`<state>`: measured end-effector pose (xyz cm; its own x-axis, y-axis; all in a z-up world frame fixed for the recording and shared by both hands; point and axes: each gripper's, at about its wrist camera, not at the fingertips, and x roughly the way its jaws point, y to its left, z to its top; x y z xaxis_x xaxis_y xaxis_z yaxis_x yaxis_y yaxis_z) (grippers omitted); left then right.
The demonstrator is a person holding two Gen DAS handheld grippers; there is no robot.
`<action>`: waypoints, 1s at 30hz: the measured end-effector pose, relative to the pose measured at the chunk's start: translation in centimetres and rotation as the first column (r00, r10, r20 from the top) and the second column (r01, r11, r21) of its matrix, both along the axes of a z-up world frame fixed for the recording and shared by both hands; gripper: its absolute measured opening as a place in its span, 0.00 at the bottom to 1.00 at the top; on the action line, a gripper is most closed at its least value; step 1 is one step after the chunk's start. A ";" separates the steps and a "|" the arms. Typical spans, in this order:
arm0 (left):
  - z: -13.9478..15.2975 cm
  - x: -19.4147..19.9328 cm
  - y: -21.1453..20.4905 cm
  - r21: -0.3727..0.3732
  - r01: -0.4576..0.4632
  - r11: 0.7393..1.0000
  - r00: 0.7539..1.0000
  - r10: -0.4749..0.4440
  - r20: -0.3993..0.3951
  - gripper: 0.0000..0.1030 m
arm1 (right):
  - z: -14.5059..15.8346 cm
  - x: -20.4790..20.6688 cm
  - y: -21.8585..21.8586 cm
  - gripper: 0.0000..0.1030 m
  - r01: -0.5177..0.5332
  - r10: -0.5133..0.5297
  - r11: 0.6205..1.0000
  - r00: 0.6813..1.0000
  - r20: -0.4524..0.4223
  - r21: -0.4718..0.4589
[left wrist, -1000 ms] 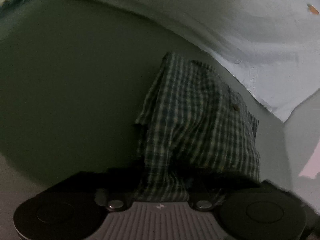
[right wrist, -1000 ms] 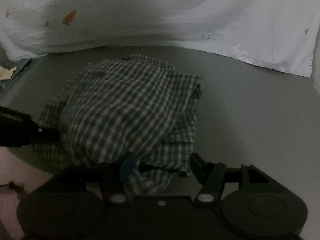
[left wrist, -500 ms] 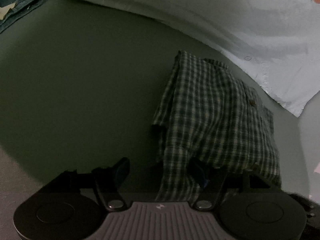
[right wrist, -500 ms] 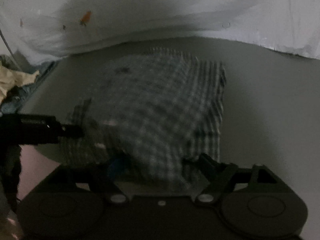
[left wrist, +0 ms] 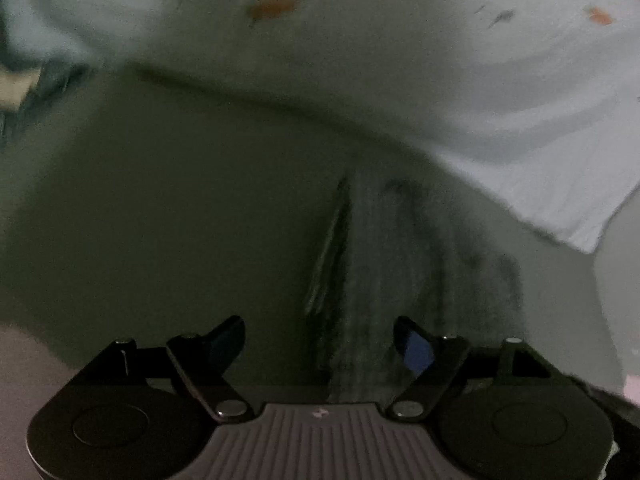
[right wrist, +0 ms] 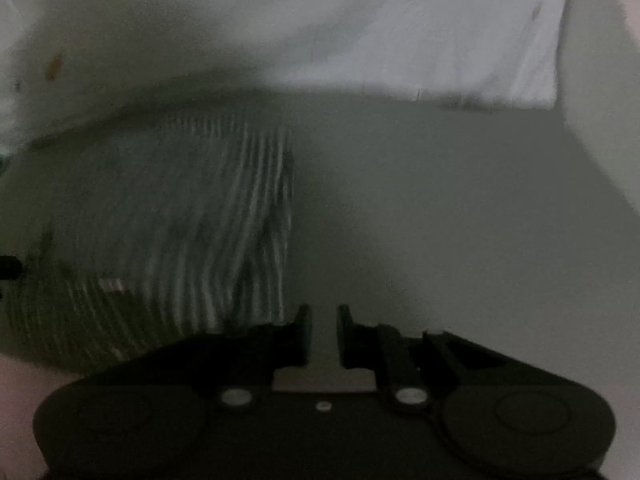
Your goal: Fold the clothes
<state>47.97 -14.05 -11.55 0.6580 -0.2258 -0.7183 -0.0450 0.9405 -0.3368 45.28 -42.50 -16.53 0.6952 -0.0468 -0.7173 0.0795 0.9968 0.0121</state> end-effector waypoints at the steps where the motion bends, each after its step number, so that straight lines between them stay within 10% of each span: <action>1: 1.1 -0.1 -0.2 -0.014 0.026 1.000 0.998 -0.026 0.052 0.76 | 1.1 -0.1 0.6 0.14 -0.030 0.030 1.000 0.998 0.053 0.003; 5: 2.4 0.2 -1.5 -0.071 0.129 0.989 0.979 -0.116 0.166 0.60 | 3.8 0.4 4.6 0.18 -0.232 0.215 0.970 0.955 0.205 0.067; 9: -1.1 3.4 -5.1 -0.057 0.173 0.983 0.981 -0.166 0.103 0.48 | 1.2 2.4 9.3 0.18 -0.379 0.369 0.925 0.911 0.185 0.019; 16: -6.5 3.6 -4.0 -0.029 0.162 0.986 0.986 -0.162 -0.023 0.33 | -6.2 5.7 3.3 0.17 -0.121 0.119 0.992 0.992 0.043 0.038; 22: -4.9 5.6 -3.7 -0.017 0.126 0.992 0.992 -0.126 -0.017 0.56 | -5.8 7.2 1.2 0.31 -0.040 0.040 0.999 0.999 -0.003 -0.001; 24: -4.1 6.3 -3.1 0.039 0.109 0.993 0.993 -0.110 0.032 0.75 | -5.3 7.8 -0.5 0.48 -0.013 0.014 0.998 1.000 -0.010 0.068; 30: -5.2 10.4 -0.4 -0.087 0.210 0.974 0.978 -0.210 0.008 0.85 | -6.1 12.2 -3.6 0.73 -0.078 0.082 0.953 0.997 -0.004 0.292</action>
